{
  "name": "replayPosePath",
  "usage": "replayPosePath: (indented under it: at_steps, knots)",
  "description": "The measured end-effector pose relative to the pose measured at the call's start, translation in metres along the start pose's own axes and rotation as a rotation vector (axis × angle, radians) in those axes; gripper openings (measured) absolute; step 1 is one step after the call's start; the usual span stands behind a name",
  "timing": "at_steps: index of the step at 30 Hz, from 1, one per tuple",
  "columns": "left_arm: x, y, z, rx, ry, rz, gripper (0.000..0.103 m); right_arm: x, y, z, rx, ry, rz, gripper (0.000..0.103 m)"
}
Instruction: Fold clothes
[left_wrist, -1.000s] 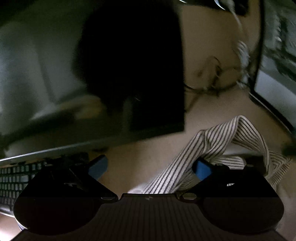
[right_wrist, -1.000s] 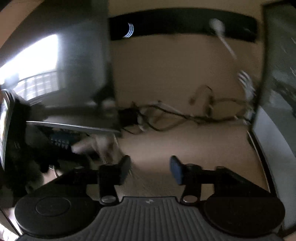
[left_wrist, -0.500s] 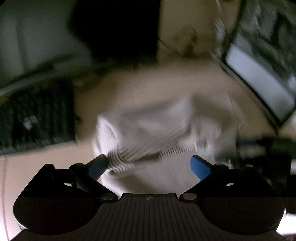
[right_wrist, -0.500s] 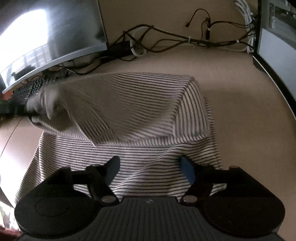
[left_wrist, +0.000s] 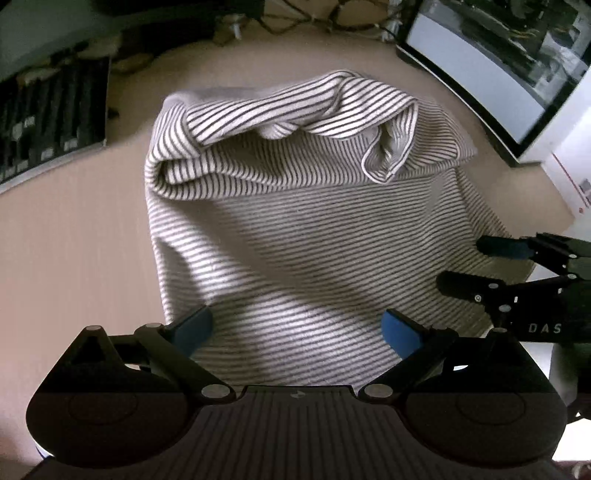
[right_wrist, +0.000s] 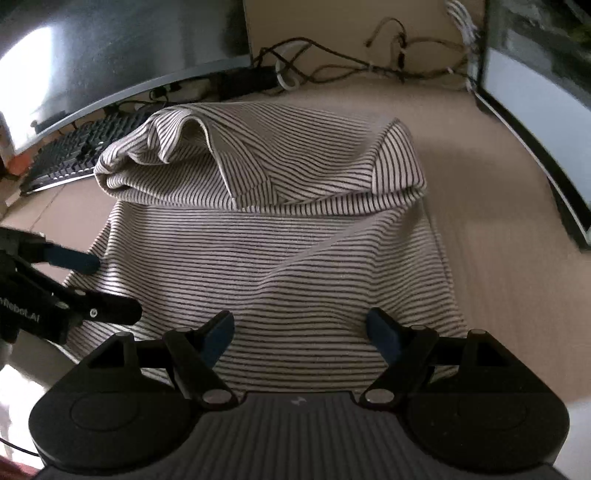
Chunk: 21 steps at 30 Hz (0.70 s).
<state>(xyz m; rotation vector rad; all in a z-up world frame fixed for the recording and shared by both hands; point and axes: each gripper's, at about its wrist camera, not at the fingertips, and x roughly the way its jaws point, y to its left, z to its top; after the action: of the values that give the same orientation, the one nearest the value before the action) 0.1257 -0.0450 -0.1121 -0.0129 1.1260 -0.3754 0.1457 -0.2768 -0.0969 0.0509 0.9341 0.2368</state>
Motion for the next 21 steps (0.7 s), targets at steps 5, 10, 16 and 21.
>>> replayPosePath:
  at_steps: [5, 10, 16, 21]
  knots:
    - [-0.017, -0.005, -0.016, -0.033, 0.082, -0.061, 0.1, -0.02, -0.007, -0.013, 0.065, 0.091, 0.078, 0.08]
    - [-0.019, -0.031, -0.005, 0.031, -0.001, 0.086, 0.1, -0.032, -0.023, 0.005, 0.166, 0.053, 0.208, 0.08]
    - [0.012, -0.066, 0.019, 0.131, -0.008, 0.158, 0.1, 0.003, -0.018, 0.04, 0.271, 0.072, 0.409, 0.08]
    - [0.027, -0.053, 0.018, 0.04, 0.021, 0.133, 0.102, 0.055, -0.02, 0.048, 0.419, 0.214, 0.509, 0.081]
